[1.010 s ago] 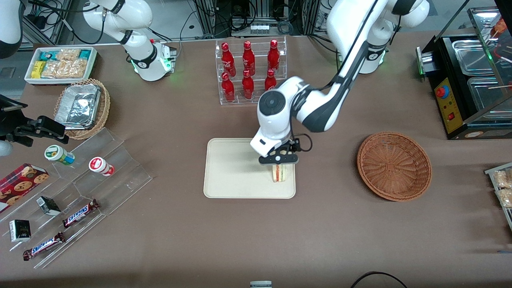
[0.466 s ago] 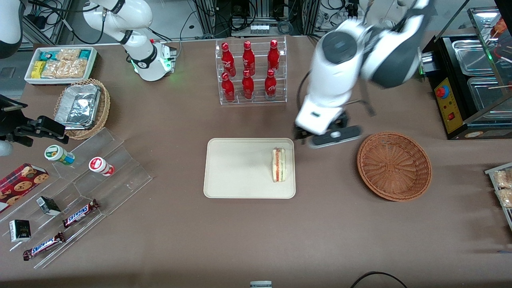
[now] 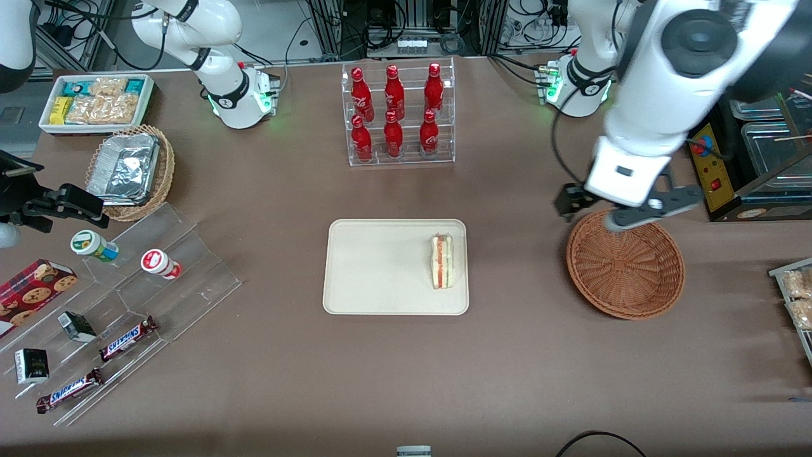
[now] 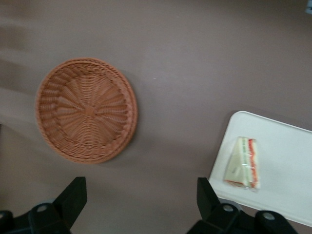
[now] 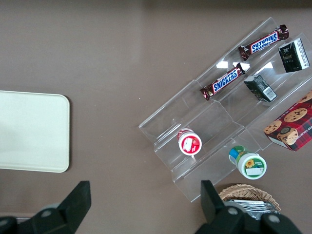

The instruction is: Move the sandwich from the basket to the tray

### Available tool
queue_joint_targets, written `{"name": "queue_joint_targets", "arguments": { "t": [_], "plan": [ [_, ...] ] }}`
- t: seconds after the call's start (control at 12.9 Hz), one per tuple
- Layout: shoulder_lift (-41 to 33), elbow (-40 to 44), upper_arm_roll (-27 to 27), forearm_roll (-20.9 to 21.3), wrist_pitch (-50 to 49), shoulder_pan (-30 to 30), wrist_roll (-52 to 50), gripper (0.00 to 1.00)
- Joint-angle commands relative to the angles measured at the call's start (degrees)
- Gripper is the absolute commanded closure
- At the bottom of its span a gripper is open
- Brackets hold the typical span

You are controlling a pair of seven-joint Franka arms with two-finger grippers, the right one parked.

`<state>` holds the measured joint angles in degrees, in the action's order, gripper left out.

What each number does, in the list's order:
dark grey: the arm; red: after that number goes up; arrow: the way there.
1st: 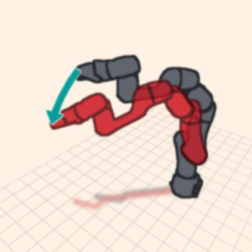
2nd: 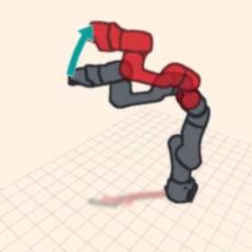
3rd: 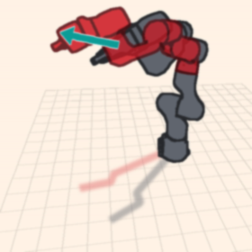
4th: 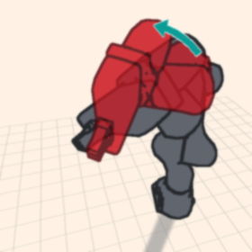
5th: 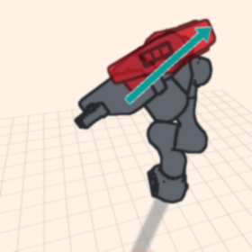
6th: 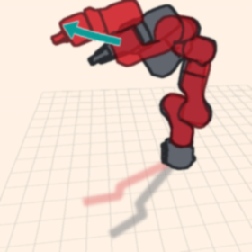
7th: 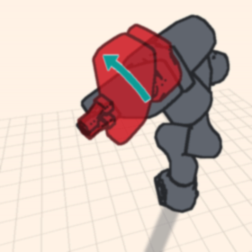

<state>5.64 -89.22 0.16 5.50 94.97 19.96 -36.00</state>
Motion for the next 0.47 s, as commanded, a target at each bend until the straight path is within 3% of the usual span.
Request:
{"name": "queue_joint_targets", "arguments": {
  "t": [0.0, 0.39],
  "plan": [
    [-3.09, -2.36, 0.72, -0.75, -2.24, -4.04, 4.87, 0.0],
    [-6.78, -4.99, 1.33, -3.91, -3.47, -13.36, 18.49, 0.0]
  ]
}}
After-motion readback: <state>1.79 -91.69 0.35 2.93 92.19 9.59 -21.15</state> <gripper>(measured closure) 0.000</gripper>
